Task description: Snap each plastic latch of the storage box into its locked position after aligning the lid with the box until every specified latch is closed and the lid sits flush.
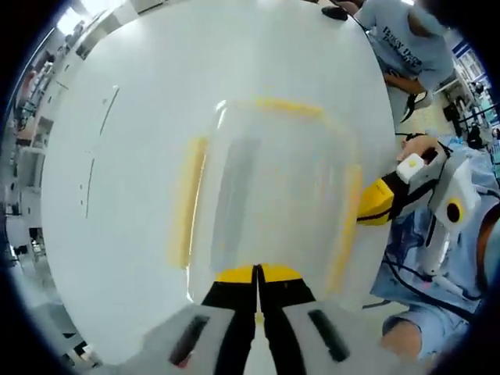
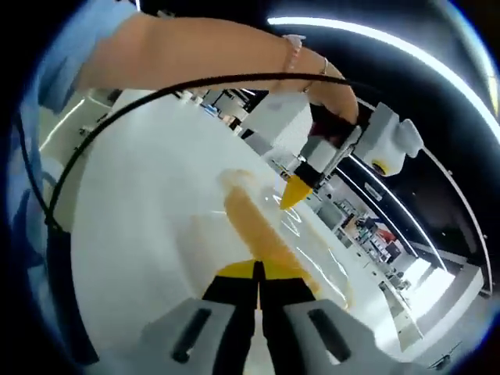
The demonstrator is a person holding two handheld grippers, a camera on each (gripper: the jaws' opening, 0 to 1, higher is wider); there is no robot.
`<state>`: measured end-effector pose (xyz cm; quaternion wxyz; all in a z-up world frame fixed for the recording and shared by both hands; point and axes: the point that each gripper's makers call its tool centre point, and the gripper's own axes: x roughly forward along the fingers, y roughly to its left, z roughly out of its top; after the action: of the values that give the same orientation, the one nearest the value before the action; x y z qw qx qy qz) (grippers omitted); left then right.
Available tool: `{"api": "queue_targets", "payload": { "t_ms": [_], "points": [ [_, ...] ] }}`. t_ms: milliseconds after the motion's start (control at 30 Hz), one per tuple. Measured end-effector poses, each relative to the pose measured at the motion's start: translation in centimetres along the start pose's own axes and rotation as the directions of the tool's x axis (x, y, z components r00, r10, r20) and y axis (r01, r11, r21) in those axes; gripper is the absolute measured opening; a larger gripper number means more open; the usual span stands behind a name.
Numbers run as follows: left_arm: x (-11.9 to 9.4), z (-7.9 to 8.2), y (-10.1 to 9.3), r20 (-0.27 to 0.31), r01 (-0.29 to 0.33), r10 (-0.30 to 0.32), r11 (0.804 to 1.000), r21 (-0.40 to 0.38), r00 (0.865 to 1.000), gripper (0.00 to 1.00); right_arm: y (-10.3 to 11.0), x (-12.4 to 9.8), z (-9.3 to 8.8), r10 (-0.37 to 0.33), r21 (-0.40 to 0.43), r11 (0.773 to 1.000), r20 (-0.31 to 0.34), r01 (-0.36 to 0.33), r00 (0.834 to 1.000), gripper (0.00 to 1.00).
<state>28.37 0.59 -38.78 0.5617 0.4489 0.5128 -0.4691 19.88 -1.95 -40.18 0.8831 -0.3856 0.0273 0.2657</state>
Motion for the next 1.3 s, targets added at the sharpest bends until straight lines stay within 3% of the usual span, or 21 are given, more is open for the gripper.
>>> {"api": "queue_targets", "payload": {
  "t_ms": [333, 1300],
  "points": [
    [0.0, 0.0, 0.2, -0.02, -0.004, 0.004, 1.0, 0.007, 1.0, 0.0, -0.3, 0.3, 0.1, -0.028, -0.058, 0.998, -0.051, 0.025, 0.998, 0.0],
    [0.0, 0.1, 0.2, 0.003, 0.008, -0.008, 1.0, 0.02, 1.0, 0.0, -1.6, -0.2, -0.2, -0.083, -0.149, 0.986, -0.08, 0.07, 0.993, 0.0]
  ]
}}
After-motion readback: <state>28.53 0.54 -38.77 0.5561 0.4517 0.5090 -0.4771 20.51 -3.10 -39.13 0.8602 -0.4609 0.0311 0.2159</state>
